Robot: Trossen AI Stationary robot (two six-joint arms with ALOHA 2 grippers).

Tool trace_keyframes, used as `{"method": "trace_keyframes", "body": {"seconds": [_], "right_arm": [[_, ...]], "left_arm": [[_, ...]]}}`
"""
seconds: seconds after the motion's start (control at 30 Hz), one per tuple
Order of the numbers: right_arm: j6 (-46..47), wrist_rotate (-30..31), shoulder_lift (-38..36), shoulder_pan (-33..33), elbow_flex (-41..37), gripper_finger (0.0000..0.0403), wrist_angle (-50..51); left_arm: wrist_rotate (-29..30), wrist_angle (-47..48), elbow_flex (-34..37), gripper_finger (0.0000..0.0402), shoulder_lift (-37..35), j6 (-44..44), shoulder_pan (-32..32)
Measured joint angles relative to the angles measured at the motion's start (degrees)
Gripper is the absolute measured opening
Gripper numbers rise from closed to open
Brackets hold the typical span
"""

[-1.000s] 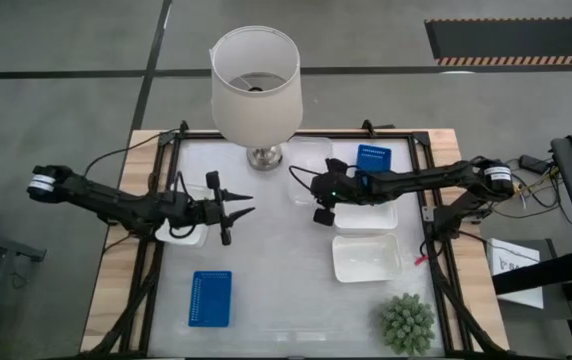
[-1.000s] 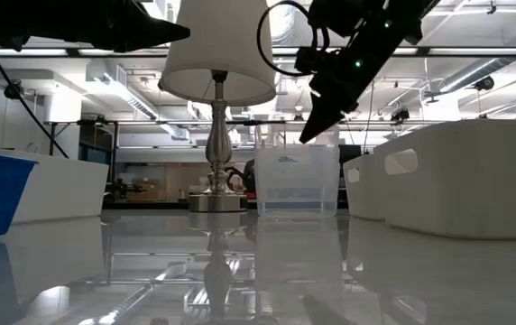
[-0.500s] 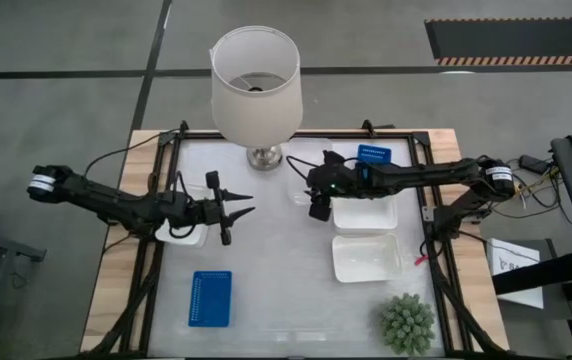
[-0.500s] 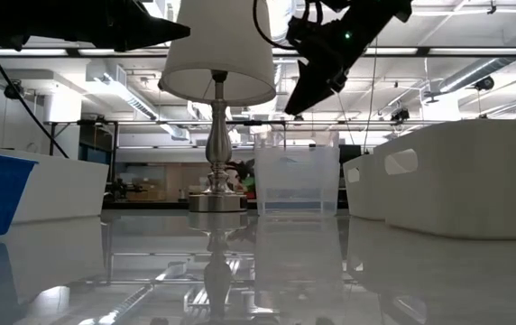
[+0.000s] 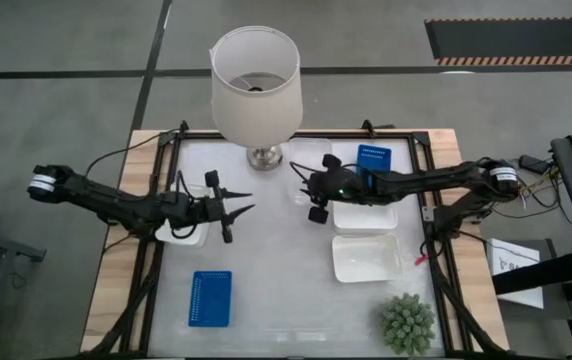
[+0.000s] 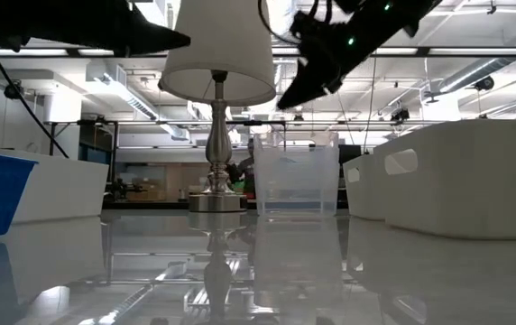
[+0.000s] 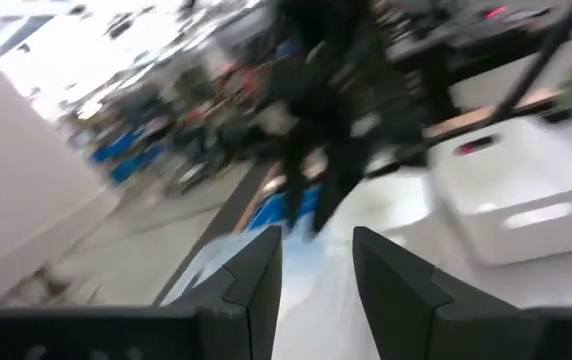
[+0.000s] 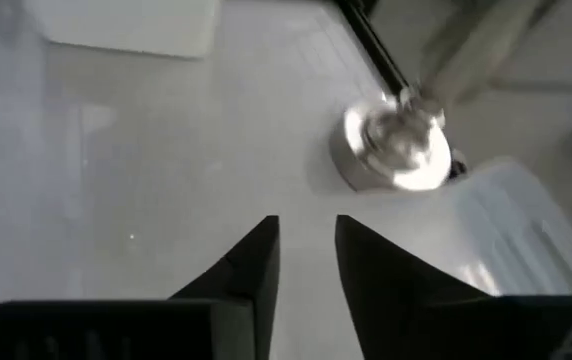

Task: Stack baskets by color
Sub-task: Stack the top right white bin on the top left white bin

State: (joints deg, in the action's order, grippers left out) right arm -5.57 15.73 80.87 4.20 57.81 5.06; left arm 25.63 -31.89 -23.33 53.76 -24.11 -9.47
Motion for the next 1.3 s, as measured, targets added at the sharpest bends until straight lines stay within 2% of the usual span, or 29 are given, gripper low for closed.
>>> {"method": "trace_keyframes", "body": {"seconds": [0.2, 0.33, 0.43, 0.57, 0.63, 0.77, 1.0, 1.1, 1.3], "right_arm": [[-2.6, 1.3, -5.5, -4.5, -2.0, 0.0057, 0.0], [-3.0, 1.4, -9.5, -7.8, -4.9, 0.0046, 0.3], [-1.5, 0.0, -12.4, -9.5, -6.1, 0.0044, 1.8], [3.9, -0.9, -15.7, -10.6, -6.6, 0.005, 7.3], [8.7, -1.3, -17.1, -10.6, -6.3, 0.0059, 12.4], [16.7, -2.6, -18.0, -10.5, -4.3, 0.0097, 24.3], [17.6, -8.4, -15.2, -10.6, -3.6, 0.0161, 45.3], [17.6, -9.3, -14.6, -10.6, -4.0, 0.0173, 50.6], [16.5, -9.8, -15.0, -10.6, -4.8, 0.0174, 50.5]], "left_arm": [[13.2, 4.5, 0.0, 0.0109, 2.3, 8.8, 0.1], [13.7, 13.8, 0.0, 0.0109, 3.3, 23.5, 0.1], [8.1, 19.2, 0.0, 0.0109, 4.9, 34.2, 0.0], [-7.2, 26.9, -2.2, 0.0109, 6.4, 42.3, 0.0], [-11.0, 31.7, -4.5, 0.0109, 7.3, 45.8, 0.0], [-11.8, 44.6, -11.3, 0.0109, 10.0, 49.1, 0.0], [-13.3, 64.0, -21.5, 0.0109, 16.0, 49.0, 0.0], [-14.7, 66.3, -24.6, 0.0109, 18.0, 47.7, -0.1], [-15.5, 66.9, -28.1, 0.0109, 20.2, 47.3, -0.4]]}}
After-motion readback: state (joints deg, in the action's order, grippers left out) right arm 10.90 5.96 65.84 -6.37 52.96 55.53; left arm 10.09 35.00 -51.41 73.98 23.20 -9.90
